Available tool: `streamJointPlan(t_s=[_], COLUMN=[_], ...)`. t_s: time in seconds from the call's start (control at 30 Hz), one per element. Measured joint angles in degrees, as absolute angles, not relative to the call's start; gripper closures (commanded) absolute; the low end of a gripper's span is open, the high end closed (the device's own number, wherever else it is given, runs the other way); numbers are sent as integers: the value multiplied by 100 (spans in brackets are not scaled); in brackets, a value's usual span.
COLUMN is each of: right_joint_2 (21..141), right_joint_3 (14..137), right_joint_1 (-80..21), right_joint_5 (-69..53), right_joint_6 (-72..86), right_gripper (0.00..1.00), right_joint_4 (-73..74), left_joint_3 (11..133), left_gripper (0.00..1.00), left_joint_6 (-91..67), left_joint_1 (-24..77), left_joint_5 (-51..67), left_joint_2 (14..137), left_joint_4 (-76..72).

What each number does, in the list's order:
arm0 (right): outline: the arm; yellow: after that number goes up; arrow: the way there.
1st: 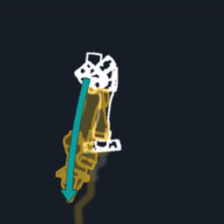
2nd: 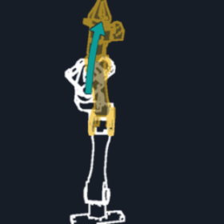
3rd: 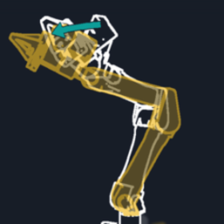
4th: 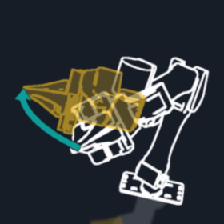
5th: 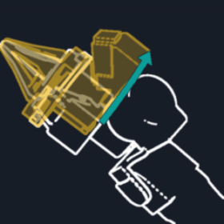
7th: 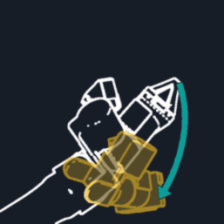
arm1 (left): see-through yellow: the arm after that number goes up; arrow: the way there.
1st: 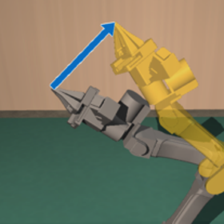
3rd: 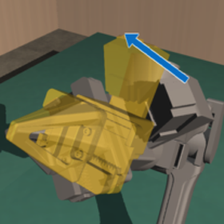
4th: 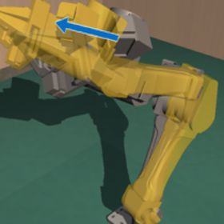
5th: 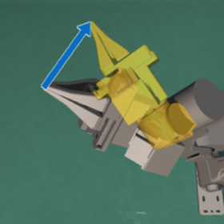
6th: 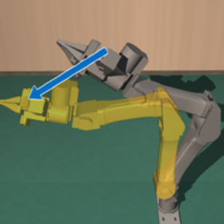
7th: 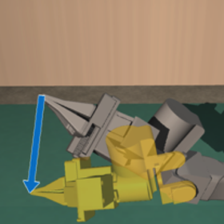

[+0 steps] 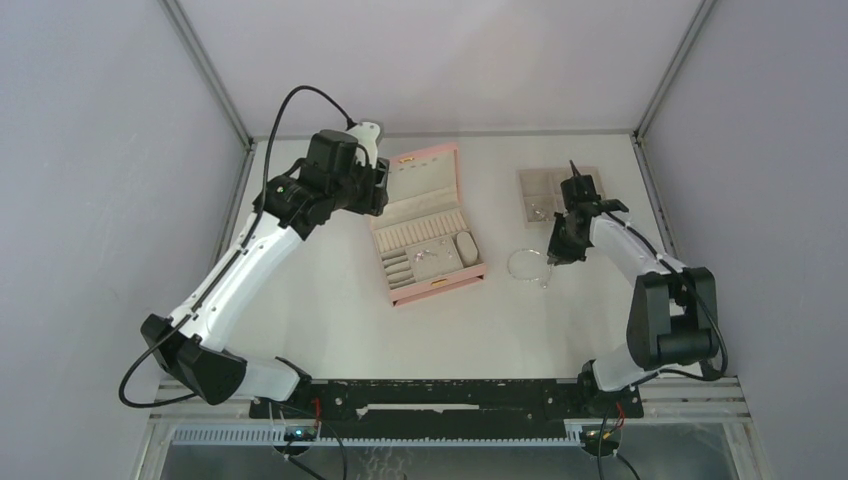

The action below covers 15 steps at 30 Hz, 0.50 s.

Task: Organize the mixed jewelry
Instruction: Pick up the jewelry from the center of the board.

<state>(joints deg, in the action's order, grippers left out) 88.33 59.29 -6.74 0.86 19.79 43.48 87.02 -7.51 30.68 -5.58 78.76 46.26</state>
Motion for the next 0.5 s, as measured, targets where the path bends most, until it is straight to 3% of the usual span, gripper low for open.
streamJointPlan(t_s=[0.5], right_joint_2=[7861], right_joint_3=[5437], right_joint_1=[-672], right_joint_5=[-445], right_joint_6=[2801], right_gripper=[100], right_joint_4=[3970], left_joint_3=[8779], left_gripper=[44], left_joint_6=[-775], left_joint_1=[3068], left_joint_5=[-558], left_joint_2=[7988], left_joint_4=[4654])
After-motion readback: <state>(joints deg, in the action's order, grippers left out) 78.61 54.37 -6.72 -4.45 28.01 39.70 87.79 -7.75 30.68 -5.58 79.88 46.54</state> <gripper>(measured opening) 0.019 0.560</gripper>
